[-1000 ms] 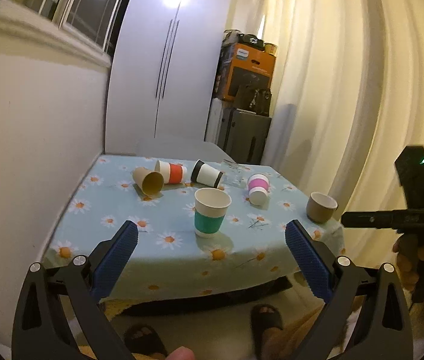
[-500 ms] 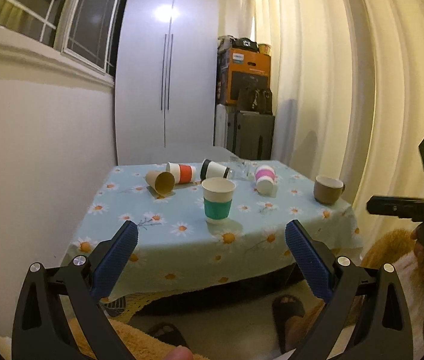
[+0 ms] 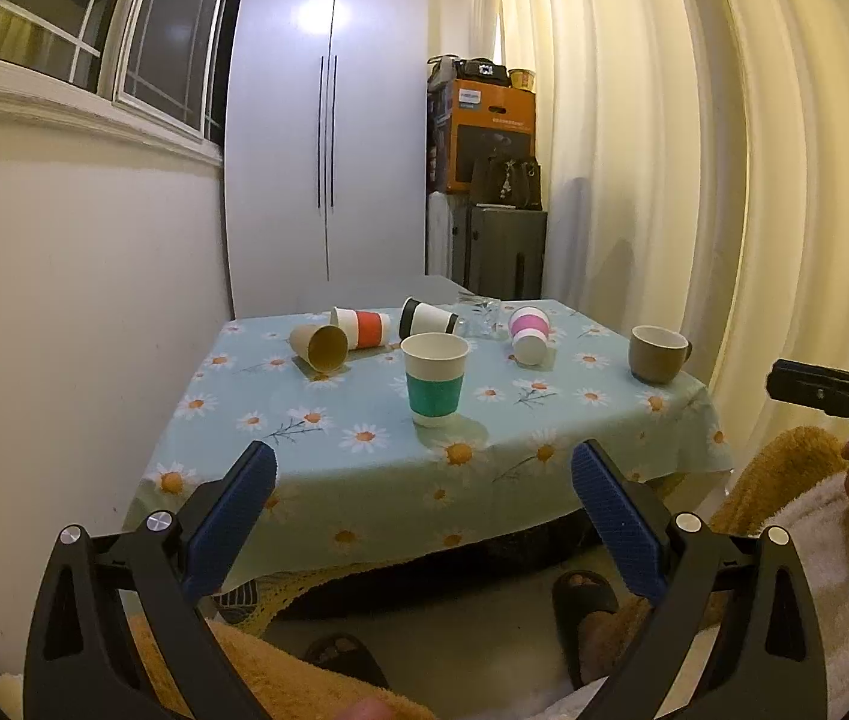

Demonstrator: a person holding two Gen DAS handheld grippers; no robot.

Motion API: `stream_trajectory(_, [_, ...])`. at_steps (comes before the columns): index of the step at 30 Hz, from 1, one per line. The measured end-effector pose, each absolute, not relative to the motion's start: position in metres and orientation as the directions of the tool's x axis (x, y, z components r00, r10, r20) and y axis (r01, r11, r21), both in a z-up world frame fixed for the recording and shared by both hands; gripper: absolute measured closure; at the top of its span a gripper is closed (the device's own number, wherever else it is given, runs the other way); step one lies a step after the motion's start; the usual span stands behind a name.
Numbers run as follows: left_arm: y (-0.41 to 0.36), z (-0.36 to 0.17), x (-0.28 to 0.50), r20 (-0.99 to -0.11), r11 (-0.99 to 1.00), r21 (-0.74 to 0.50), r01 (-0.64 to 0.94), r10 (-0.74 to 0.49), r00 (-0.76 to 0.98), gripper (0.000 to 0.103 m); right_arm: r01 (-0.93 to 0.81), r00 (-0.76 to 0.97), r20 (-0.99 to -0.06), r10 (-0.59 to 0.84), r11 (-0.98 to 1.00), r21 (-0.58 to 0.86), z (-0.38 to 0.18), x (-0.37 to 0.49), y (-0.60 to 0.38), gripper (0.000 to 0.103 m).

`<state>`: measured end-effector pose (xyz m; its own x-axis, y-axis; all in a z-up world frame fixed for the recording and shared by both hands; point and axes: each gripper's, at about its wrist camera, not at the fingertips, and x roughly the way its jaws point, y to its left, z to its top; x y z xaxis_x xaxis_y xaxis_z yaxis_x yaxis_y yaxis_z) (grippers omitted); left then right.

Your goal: Flip cup upright

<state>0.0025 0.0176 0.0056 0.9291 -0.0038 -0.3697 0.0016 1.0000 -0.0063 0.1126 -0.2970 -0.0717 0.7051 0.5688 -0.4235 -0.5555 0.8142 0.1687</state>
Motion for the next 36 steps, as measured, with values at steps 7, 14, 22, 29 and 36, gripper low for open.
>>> stream_trajectory(7, [0.021, 0.005, 0.001, -0.372, 1.0, -0.023, -0.002, -0.007, 0.928, 0.007, -0.563, 0.719, -0.44, 0.538, 0.822, 0.085, -0.074, 0.104, -0.284, 0.005])
stream_trajectory(14, [0.023, 0.005, 0.001, -0.375, 1.0, -0.025, -0.014, 0.004, 0.927, 0.007, -0.56, 0.715, -0.451, 0.535, 0.824, 0.089, -0.077, 0.107, -0.284, 0.005])
stream_trajectory(22, [0.024, 0.005, 0.002, -0.379, 0.999, -0.021, -0.025, 0.015, 0.925, 0.007, -0.559, 0.713, -0.456, 0.533, 0.824, 0.09, -0.078, 0.109, -0.285, 0.005])
stream_trajectory(29, [0.03, 0.005, 0.002, -0.379, 0.998, -0.042, -0.038, 0.019, 0.925, 0.007, -0.559, 0.713, -0.456, 0.532, 0.825, 0.089, -0.078, 0.109, -0.285, 0.005])
stream_trajectory(36, [0.025, 0.004, 0.002, -0.382, 0.999, -0.023, -0.027, 0.016, 0.924, 0.007, -0.559, 0.714, -0.456, 0.532, 0.825, 0.089, -0.078, 0.108, -0.285, 0.005])
